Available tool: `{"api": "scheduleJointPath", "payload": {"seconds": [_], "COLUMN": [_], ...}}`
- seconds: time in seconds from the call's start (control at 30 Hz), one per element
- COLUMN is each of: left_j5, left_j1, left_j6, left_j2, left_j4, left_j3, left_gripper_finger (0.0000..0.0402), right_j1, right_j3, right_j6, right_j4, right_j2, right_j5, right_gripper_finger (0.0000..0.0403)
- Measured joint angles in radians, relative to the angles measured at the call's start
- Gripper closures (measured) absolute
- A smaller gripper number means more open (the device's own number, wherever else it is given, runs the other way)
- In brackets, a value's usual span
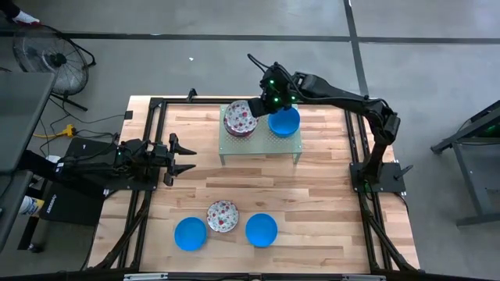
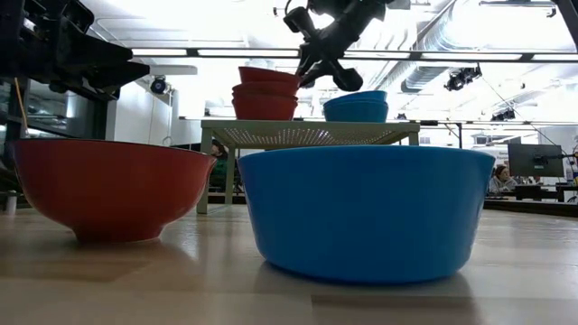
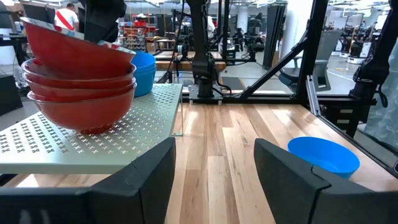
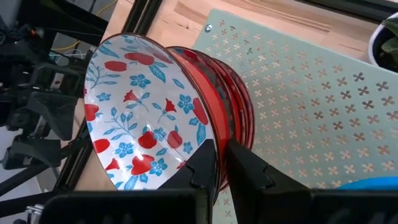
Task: Pick & Place Mini bowls
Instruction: Stack the patterned red bowl on the patterned red bowl on the shelf, then stack the blue bowl on the blue bowl on the shelf
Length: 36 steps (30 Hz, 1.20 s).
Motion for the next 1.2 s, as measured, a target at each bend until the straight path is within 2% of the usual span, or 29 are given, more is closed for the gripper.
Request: {"api": "scheduleJointPath", "payload": {"seconds": [0.43,0.83,1.2], "left_j5": [0.0,0.0,0.0], "left_j1": [0.0,0.0,0.0], "left_j6": [0.0,0.0,0.0], "left_j2": [0.0,0.0,0.0], "left_j4": [0.0,0.0,0.0], "left_j3": [0.0,0.0,0.0], "left_gripper_finger": [0.0189,0.0189,0.0189], "right_j1": [-0.006,-0.013,-0.02], "right_j3": [0.0,0.0,0.0], "right_j6": [-0.001,-0.001,-0.041], "right_j4": [-0.008,0.011,0.076], "right_j2": [0.0,0.0,0.0], "right_j5": [-0.006,-0.026,-0.127], "right_gripper_finger": [0.0374,0.029,0.0284]}}
